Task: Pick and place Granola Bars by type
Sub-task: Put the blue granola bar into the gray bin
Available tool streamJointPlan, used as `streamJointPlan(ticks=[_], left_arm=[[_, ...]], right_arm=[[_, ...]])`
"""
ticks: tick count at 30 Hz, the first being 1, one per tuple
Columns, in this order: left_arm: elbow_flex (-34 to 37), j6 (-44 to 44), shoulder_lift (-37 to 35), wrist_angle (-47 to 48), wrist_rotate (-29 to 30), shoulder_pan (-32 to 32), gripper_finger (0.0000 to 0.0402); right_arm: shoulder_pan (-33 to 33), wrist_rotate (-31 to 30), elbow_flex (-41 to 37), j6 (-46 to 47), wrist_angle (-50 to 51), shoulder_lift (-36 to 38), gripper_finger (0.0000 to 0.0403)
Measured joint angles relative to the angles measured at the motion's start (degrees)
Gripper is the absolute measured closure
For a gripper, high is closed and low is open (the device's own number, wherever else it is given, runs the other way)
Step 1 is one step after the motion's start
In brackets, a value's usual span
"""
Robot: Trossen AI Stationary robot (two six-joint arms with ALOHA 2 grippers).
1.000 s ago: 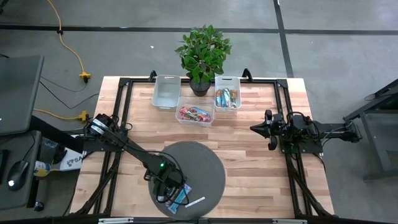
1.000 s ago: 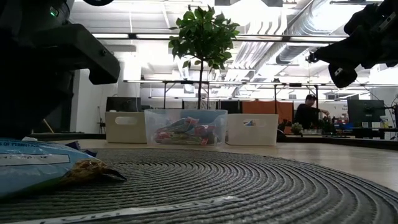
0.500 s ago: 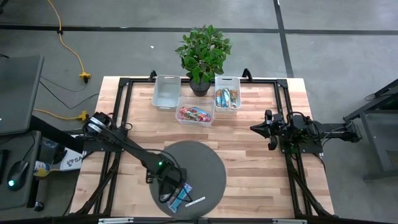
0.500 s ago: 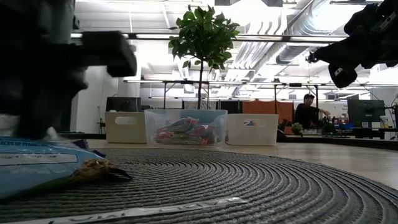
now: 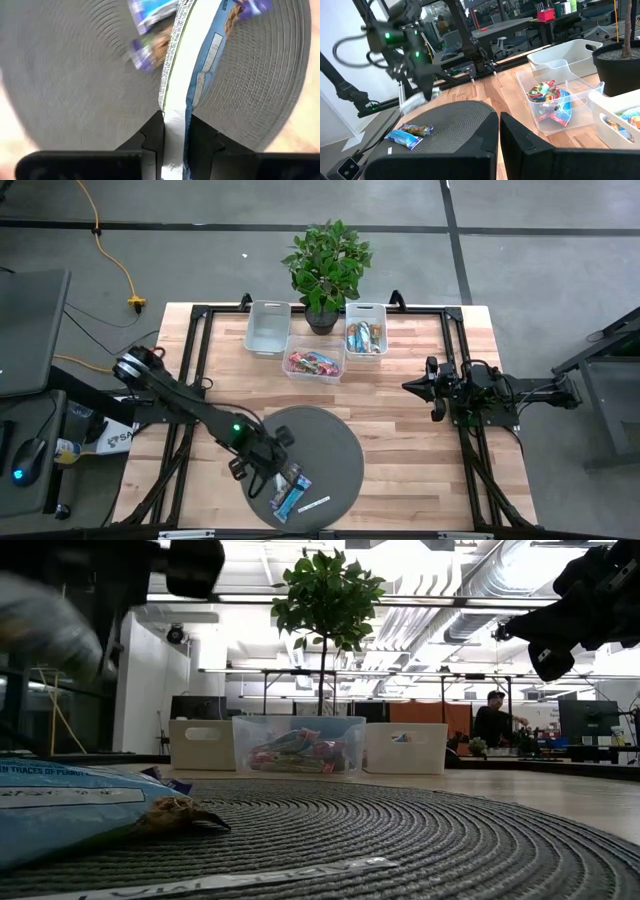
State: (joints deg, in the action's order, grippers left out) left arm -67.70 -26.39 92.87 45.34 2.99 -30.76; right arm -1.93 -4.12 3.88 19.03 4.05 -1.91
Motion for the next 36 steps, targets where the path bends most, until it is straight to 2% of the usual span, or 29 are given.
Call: streamJointPlan(ticks=[3,10,19,23,26,29,32,36], left_arm=[[0.0,10.6,-4.2,1.7,3.6,0.0,0.0344],[0.0,36.9,-14.0,8.4,18.1,0.0,0.0344],[-0.1,70.2,-26.0,16.4,46.4,0.6,0.0344],[-0.1,88.3,-29.5,22.4,53.4,4.0,0.0344],[-0.1,95.8,-31.3,25.5,53.8,9.4,0.0344],[-0.1,96.8,-32.4,26.0,49.3,16.7,0.0344],[-0.1,93.3,-33.0,25.5,42.4,25.9,0.0344],[0.0,83.0,-33.1,20.6,31.5,39.3,0.0344]], right_arm=[[0.0,0.0,0.0,0.0,0.0,0.0,0.0402],[0.0,0.0,0.0,0.0,0.0,0.0,0.0402],[0.0,0.0,0.0,0.0,0.0,-0.4,0.0402],[0.0,0.0,0.0,0.0,0.0,-0.4,0.0402],[0.0,0.0,0.0,0.0,0.0,-0.4,0.0402],[0.0,0.0,0.0,0.0,0.0,-0.4,0.0402],[0.0,0.0,0.0,0.0,0.0,-0.4,0.0402],[0.0,0.0,0.0,0.0,0.0,-0.4,0.0402]])
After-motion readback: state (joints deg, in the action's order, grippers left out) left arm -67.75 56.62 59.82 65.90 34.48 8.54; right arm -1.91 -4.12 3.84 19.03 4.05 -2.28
